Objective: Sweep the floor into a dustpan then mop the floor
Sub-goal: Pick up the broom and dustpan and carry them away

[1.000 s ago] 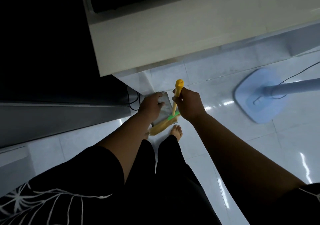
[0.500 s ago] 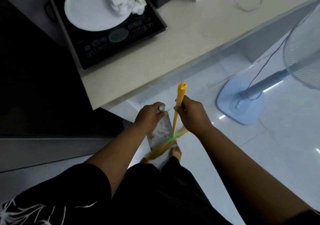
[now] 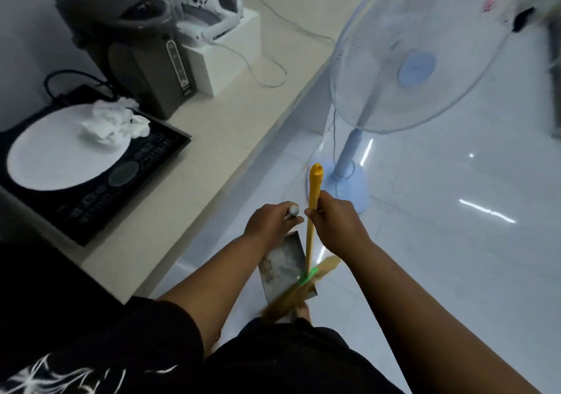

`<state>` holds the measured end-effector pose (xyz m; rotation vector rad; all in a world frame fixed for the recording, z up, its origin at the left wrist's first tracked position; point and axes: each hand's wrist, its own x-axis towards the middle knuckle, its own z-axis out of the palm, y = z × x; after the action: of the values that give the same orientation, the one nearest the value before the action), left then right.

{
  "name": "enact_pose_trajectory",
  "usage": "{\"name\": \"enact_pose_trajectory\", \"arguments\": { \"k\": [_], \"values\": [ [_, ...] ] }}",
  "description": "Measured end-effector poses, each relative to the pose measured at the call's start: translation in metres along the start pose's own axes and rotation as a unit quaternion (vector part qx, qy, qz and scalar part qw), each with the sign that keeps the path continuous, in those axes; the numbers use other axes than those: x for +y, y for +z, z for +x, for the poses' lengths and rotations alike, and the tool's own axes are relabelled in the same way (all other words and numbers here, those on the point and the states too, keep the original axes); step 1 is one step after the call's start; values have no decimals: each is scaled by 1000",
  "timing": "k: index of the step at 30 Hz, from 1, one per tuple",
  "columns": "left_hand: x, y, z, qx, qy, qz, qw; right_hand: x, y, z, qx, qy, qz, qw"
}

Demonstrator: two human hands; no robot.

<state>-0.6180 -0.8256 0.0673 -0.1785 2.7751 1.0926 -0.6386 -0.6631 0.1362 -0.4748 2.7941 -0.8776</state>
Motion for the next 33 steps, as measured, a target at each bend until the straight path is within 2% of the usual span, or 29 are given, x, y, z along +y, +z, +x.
{"name": "enact_pose_trajectory", "arguments": {
  "k": [9, 18, 27, 33],
  "values": [
    [75, 36, -14, -102, 150, 7, 983, 28, -41, -87, 127, 136, -22, 982],
    [160, 106, -74, -190, 267, 28, 944, 83, -76, -208, 211, 248, -5, 946],
    [252, 219, -166, -282, 354, 78, 889, 151, -109, -370, 272, 343, 9, 899],
    [305, 297, -235, -338, 420, 106, 835, 188, -114, -477, 311, 408, 2, 859]
  ]
}}
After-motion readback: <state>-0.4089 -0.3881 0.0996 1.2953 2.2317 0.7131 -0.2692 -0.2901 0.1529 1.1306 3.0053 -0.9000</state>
